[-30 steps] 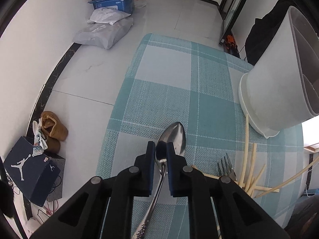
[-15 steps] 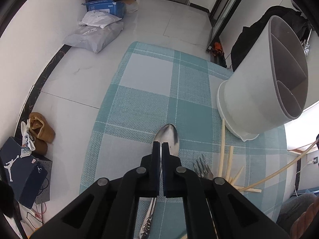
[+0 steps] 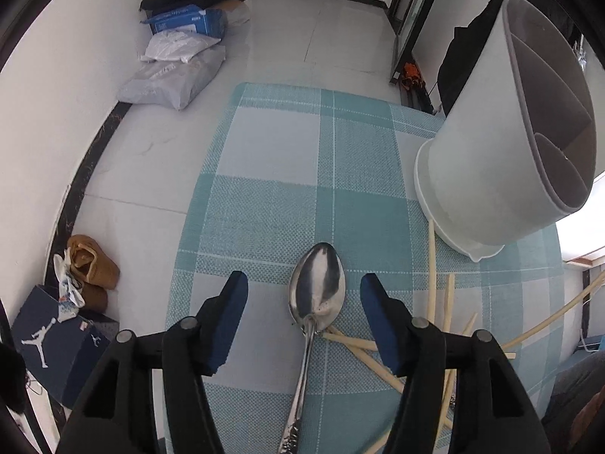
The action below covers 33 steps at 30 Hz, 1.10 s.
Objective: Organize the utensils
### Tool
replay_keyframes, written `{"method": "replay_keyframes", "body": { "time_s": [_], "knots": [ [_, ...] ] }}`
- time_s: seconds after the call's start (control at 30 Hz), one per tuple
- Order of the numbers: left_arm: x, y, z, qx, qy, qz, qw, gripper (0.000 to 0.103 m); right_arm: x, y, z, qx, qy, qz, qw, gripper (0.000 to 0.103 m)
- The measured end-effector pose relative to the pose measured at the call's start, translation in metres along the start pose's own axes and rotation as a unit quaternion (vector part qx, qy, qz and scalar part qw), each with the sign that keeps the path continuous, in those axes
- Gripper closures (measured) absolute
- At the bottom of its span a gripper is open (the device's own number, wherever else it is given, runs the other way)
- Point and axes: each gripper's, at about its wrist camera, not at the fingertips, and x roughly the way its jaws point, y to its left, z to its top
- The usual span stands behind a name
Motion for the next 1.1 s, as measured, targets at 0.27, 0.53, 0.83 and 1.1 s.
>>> {"method": "replay_keyframes", "body": {
  "time_s": [0.27, 0.53, 0.83, 1.1],
  "knots": [
    [0.019, -0.007, 0.000, 0.047, 0.038, 0.028, 0.9978, 0.046, 0.000, 0.002, 0.000, -0.005, 0.000, 0.004, 1.000, 0.098],
    [0.019, -0.010, 0.009, 0.050, 0.059, 0.018, 0.9968, 0.072, -0.001, 0.001, 0.001, 0.002, -0.001, 0.008, 1.000, 0.098],
    [0.016, 0.007, 0.010, -0.025, 0.031, -0.006, 0.9992, 0.072, -0.001, 0.000, 0.001, -0.001, -0.003, 0.008, 1.000, 0.098],
    [-0.021, 0.017, 0.007, -0.088, -0.054, -0.046, 0.9936, 0.072, -0.006, 0.006, -0.003, -0.021, -0.012, -0.003, 1.000, 0.098]
  ]
}}
